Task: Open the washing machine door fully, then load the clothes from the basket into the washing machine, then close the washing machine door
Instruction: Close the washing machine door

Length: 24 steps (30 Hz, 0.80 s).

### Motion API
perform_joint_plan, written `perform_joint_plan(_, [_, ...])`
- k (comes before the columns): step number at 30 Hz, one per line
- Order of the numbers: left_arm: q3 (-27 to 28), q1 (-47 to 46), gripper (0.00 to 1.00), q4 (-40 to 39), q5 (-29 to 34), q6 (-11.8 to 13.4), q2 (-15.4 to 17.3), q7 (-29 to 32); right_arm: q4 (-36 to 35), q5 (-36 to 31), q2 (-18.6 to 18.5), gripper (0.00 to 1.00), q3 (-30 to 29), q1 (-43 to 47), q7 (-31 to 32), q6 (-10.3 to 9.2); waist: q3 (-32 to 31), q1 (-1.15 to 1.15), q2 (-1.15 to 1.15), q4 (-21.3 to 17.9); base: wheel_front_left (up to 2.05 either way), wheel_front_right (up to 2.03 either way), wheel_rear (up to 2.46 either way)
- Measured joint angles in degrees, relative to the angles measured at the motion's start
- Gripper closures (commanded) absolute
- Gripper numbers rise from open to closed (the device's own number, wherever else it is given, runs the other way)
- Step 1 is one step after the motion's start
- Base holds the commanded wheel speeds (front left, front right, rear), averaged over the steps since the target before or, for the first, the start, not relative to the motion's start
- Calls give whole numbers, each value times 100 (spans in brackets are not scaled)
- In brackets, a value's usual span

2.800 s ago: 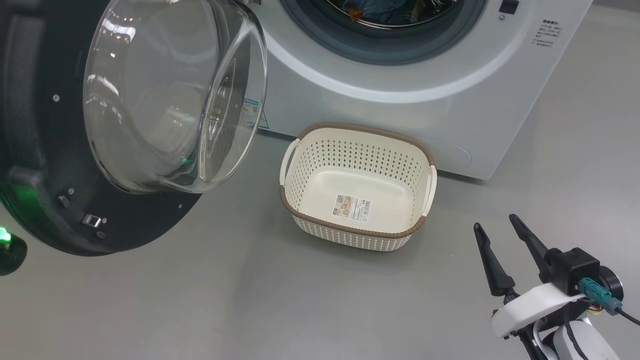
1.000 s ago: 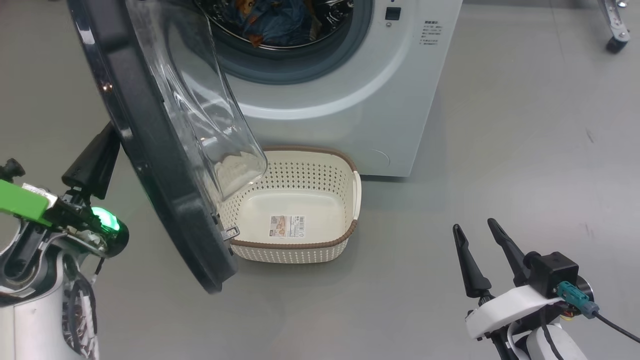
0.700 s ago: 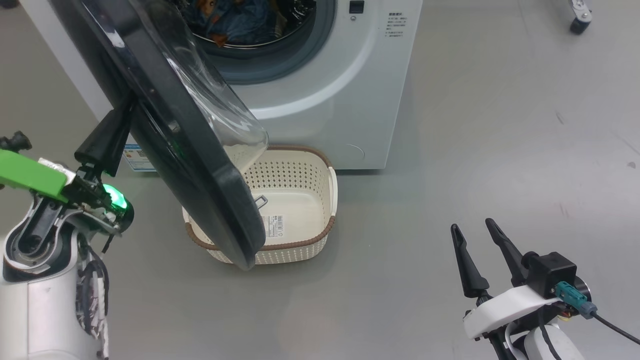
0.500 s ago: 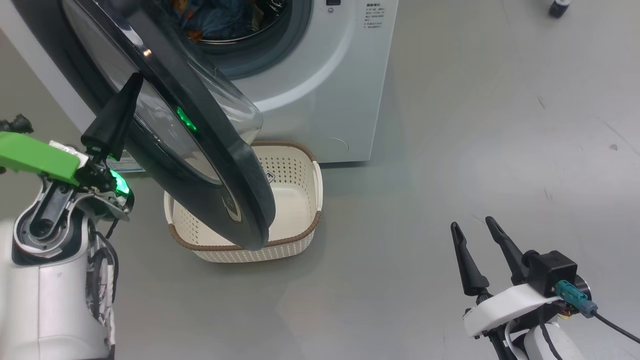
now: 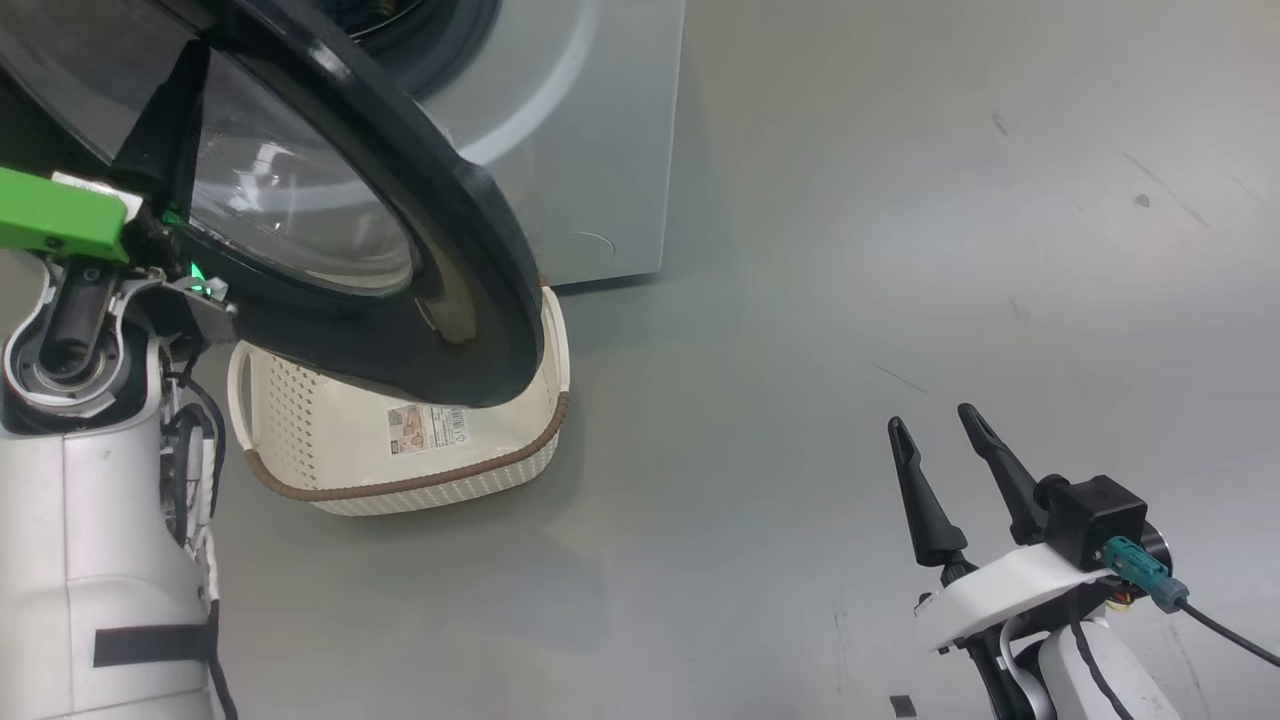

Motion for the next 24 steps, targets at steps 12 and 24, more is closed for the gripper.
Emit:
perform_joint_plan(12, [-40,-530,100,504,375,-2,27,-407,40,0,14,0,15,-97,0,0,145,0,0,-533,0,0,0])
perform_joint_plan(24, [-158,-685,100,1127,571,-79,26,-604,63,1,33,0,-244,-93,0,0,84,0,0,-678,0,0,0])
